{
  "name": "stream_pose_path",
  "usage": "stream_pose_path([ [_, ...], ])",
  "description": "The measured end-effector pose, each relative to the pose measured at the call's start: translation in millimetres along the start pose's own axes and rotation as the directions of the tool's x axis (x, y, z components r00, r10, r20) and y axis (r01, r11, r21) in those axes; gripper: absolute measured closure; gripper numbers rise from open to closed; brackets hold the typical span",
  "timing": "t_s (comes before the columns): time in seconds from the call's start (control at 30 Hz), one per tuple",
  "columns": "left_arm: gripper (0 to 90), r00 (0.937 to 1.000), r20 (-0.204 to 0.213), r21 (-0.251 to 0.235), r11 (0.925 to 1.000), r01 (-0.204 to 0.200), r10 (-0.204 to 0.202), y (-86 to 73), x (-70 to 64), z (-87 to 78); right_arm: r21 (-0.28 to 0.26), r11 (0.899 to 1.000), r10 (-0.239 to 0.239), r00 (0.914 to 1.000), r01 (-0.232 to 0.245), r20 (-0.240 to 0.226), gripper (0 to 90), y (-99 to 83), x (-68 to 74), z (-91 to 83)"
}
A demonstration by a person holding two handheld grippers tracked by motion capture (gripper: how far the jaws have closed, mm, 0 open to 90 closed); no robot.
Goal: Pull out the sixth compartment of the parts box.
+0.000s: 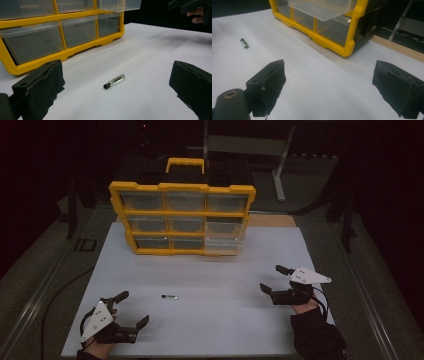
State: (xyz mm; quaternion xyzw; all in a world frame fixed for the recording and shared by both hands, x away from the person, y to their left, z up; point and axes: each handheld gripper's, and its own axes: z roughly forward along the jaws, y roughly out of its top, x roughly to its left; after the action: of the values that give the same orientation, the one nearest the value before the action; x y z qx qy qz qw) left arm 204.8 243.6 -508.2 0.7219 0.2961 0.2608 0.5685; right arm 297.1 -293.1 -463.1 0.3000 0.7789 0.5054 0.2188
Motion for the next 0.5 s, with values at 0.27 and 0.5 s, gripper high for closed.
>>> stream_pose_path([
  [0.27,0.0,1.0000,0.000,0.003,1.0000,-0.001,0.001,0.0,-0.2,0.5,-0.001,1.000,0.021,0.9995,-0.021,0.025,10.5,-14.2,2.6,-10.7],
  [0.5,0.0,1.0000,-0.001,0.003,1.0000,-0.002,0.002,0.1,-0.5,0.2,0.013,1.000,0.018,0.9989,-0.019,0.043,10.5,-24.2,3.9,-18.7],
])
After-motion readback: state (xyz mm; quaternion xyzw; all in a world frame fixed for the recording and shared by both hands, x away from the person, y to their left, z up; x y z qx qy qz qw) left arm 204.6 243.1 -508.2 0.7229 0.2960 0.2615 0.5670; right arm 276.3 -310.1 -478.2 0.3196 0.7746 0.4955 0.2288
